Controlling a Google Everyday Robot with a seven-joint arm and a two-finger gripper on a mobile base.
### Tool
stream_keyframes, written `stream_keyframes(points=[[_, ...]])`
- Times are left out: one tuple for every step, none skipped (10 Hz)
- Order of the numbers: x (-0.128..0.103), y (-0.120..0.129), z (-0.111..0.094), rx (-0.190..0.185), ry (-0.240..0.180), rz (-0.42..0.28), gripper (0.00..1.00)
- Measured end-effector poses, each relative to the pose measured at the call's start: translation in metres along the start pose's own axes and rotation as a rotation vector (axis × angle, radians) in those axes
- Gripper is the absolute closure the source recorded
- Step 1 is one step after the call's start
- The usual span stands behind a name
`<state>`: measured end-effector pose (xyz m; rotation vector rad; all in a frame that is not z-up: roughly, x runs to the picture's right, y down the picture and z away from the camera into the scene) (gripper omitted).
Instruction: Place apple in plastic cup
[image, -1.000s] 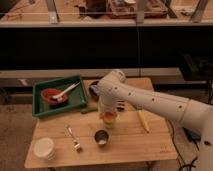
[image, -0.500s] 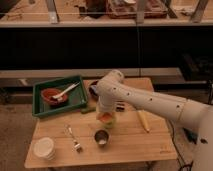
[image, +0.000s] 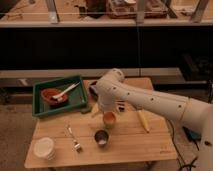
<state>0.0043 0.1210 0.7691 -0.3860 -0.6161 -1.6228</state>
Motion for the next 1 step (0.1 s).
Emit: stream_keyframes(points=[[0.0005,0.0006,-0.0108,-0.005,0.023,0.001,0.21]])
